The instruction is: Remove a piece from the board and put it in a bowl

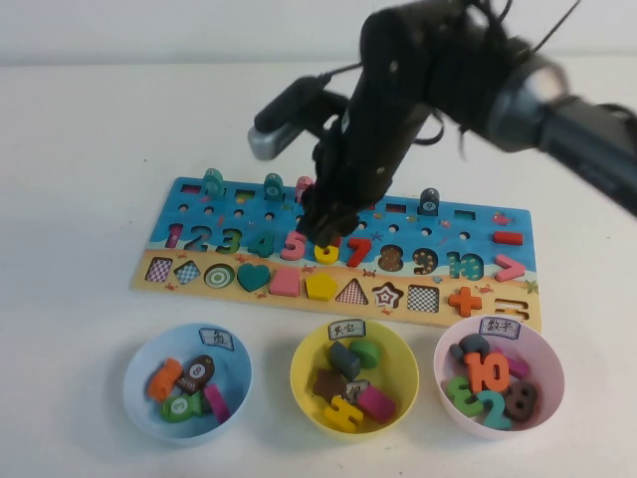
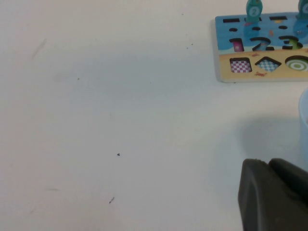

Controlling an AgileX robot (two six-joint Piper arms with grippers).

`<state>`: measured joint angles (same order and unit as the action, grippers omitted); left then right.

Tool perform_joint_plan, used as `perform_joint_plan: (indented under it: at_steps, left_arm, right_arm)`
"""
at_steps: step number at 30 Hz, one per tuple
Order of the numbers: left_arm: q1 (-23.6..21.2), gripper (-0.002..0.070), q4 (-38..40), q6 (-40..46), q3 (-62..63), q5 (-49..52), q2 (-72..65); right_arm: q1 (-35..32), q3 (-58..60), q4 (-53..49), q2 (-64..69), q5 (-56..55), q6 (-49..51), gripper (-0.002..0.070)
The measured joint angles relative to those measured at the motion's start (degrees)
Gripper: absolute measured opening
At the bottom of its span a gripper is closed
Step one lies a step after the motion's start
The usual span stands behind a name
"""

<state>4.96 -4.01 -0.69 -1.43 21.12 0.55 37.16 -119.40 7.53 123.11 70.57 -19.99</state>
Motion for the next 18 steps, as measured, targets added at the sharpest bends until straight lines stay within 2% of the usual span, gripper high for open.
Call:
perform_joint_plan:
  at_steps: [7,10,13,18]
  left_arm:
    - [0.0,-0.0004,0.0,0.0,0.0,0.0,0.0]
    - [0.0,-0.0004,0.0,0.0,0.0,0.0,0.0]
    - [0.0,-0.0005,0.0,0.0,0.0,0.0,0.0]
    - [0.0,-0.0004,0.0,0.0,0.0,0.0,0.0]
  right_arm:
    - [0.2,18.6,5.4,-15.9,0.0,1.6,0.03]
    - [1.6,26.5,6.0,-18.6,0.1,0.5,0.03]
    - [4.3,30.9,2.7,-18.1,0.1,-0.4,0.03]
    - [8.2,31.4,-4.4,-16.0,-0.1,-0.8,0.03]
